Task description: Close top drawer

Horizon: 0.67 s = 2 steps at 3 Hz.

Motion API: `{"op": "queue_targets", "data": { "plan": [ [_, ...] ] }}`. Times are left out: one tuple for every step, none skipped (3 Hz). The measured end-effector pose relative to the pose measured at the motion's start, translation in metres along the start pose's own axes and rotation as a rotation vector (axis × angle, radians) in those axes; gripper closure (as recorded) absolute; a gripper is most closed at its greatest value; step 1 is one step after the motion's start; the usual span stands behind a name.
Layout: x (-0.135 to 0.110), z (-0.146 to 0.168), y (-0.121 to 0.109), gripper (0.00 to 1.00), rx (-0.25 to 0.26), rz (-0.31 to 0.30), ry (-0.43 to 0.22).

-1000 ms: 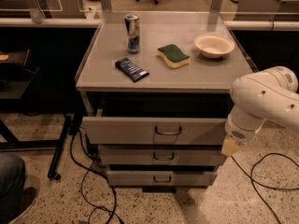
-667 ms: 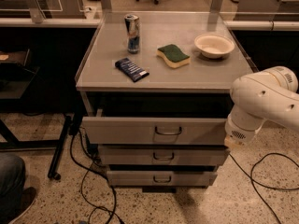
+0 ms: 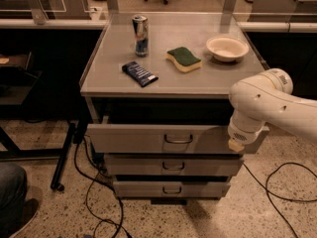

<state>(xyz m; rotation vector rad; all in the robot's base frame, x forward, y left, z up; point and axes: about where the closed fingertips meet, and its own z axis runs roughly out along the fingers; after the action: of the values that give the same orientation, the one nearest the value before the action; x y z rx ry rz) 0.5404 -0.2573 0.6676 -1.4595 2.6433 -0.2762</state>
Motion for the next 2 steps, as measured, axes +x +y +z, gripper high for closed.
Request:
{"op": "queue_targets", "data": {
  "plan": [
    [-0.0099,0.0084,-0.0057,1.0,0.01,-0.003,0.004],
    [-0.0153,0.0096,-0.0089,1.0,0.027,-0.012,0.002]
  ]
}}
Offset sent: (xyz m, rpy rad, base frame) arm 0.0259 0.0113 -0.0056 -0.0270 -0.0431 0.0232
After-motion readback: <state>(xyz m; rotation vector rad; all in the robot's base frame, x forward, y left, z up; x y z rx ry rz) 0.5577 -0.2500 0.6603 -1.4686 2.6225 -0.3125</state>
